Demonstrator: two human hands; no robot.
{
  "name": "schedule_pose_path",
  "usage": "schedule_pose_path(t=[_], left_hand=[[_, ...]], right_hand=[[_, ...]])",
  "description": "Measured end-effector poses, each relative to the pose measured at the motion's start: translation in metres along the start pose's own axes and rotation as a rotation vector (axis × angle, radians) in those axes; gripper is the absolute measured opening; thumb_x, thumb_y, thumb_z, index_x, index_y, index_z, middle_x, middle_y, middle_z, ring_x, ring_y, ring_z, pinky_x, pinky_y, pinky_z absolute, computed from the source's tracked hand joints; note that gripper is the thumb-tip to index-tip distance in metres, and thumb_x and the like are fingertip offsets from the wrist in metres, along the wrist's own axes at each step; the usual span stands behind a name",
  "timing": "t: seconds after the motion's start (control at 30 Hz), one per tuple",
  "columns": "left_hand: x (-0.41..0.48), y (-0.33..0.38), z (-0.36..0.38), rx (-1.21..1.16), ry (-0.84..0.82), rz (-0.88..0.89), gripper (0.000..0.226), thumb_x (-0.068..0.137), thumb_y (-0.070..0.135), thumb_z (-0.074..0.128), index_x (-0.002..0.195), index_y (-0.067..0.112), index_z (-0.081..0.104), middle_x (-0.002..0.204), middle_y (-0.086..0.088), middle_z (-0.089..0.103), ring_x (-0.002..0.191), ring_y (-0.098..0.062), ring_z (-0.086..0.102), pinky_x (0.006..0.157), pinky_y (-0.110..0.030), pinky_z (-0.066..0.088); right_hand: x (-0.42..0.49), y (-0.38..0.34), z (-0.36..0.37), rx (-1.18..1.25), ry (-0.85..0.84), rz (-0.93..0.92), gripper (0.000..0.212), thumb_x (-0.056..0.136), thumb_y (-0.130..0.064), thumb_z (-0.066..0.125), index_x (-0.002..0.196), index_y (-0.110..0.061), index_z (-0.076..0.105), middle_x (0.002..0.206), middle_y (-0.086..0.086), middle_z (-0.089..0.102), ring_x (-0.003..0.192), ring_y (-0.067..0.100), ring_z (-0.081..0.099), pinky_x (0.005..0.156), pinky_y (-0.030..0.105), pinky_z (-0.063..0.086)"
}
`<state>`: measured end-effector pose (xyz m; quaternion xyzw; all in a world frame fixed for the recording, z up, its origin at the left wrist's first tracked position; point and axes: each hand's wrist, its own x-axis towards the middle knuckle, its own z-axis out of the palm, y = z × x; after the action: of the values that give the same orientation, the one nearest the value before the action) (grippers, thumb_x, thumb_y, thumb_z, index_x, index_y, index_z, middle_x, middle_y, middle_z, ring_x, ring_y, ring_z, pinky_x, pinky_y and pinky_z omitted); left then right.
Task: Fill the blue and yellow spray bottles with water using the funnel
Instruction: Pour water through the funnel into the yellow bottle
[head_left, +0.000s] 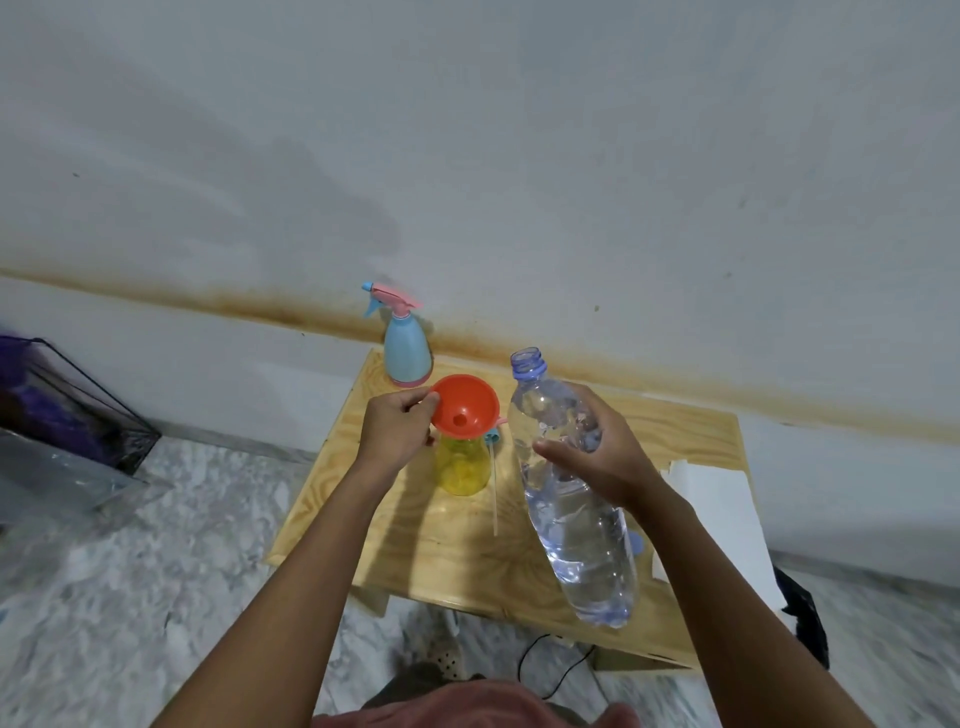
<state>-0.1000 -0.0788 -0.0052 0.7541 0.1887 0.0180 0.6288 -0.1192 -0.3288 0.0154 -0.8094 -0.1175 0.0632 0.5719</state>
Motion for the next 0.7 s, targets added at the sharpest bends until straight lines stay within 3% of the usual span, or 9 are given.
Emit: schedule_pose_path(t=[0.1, 0.27, 0.43, 0.5, 0.57, 0.63, 0.7], left_hand=[[0.002, 0.0, 0.0, -0.015, -0.014, -0.005, 0.024, 0.097, 0.015, 0.062, 0.117, 0.008, 0.072, 0.082, -0.002, 0.068, 0.043, -0.004, 0.057, 0.053, -0.024, 0.057], [0.005, 0.0, 0.0, -0.012, -0.018, -0.033, 0.025, 0.097, 0.016, 0.062, 0.117, 0.005, 0.071, 0.08, -0.002, 0.067, 0.039, -0.007, 0.056, 0.058, -0.031, 0.06], [0.007, 0.0, 0.001, -0.008, -0.019, -0.042, 0.025, 0.097, 0.016, 0.062, 0.117, 0.004, 0.071, 0.078, 0.0, 0.066, 0.038, -0.007, 0.057, 0.065, -0.037, 0.061], [0.006, 0.0, 0.001, -0.009, -0.023, -0.043, 0.025, 0.097, 0.016, 0.061, 0.117, 0.005, 0.071, 0.076, 0.001, 0.066, 0.038, -0.005, 0.056, 0.07, -0.041, 0.062], [0.006, 0.001, 0.0, -0.006, -0.027, -0.041, 0.024, 0.098, 0.017, 0.061, 0.117, 0.006, 0.071, 0.077, 0.001, 0.066, 0.038, -0.004, 0.056, 0.072, -0.041, 0.062], [0.005, 0.002, 0.0, -0.001, -0.029, -0.036, 0.024, 0.098, 0.018, 0.061, 0.117, 0.008, 0.071, 0.08, 0.001, 0.068, 0.04, -0.006, 0.058, 0.07, -0.038, 0.062], [0.005, 0.002, 0.0, -0.004, -0.028, -0.038, 0.024, 0.098, 0.018, 0.061, 0.117, 0.008, 0.071, 0.081, 0.001, 0.069, 0.041, -0.006, 0.058, 0.07, -0.038, 0.061]], right_hand=[[0.0, 0.001, 0.002, -0.031, -0.049, 0.046, 0.053, 0.075, -0.038, 0.084, 0.119, -0.045, 0.057, 0.107, -0.02, 0.071, 0.097, 0.003, 0.07, 0.081, 0.022, 0.056], [0.001, -0.002, 0.007, -0.061, -0.121, 0.109, 0.044, 0.078, -0.037, 0.079, 0.113, -0.048, 0.054, 0.101, -0.032, 0.069, 0.092, -0.004, 0.068, 0.073, 0.009, 0.051], [0.004, -0.003, 0.009, -0.093, -0.178, 0.156, 0.05, 0.074, -0.055, 0.077, 0.115, -0.051, 0.048, 0.102, -0.032, 0.062, 0.091, -0.009, 0.063, 0.082, 0.02, 0.05], [0.005, -0.005, 0.009, -0.105, -0.203, 0.167, 0.066, 0.072, -0.06, 0.074, 0.128, -0.044, 0.042, 0.113, -0.031, 0.053, 0.097, -0.009, 0.056, 0.085, 0.02, 0.046], [0.008, -0.004, 0.009, -0.121, -0.221, 0.178, 0.083, 0.073, -0.064, 0.074, 0.142, -0.031, 0.043, 0.125, -0.018, 0.058, 0.104, -0.001, 0.058, 0.091, 0.023, 0.047], [0.01, -0.007, 0.006, -0.163, -0.241, 0.186, 0.074, 0.085, -0.046, 0.073, 0.146, -0.018, 0.041, 0.11, -0.024, 0.056, 0.091, -0.005, 0.057, 0.078, 0.008, 0.045], [0.011, -0.013, 0.006, -0.198, -0.282, 0.196, 0.066, 0.09, -0.033, 0.069, 0.146, -0.014, 0.041, 0.101, -0.025, 0.048, 0.081, -0.005, 0.052, 0.065, 0.003, 0.043]])
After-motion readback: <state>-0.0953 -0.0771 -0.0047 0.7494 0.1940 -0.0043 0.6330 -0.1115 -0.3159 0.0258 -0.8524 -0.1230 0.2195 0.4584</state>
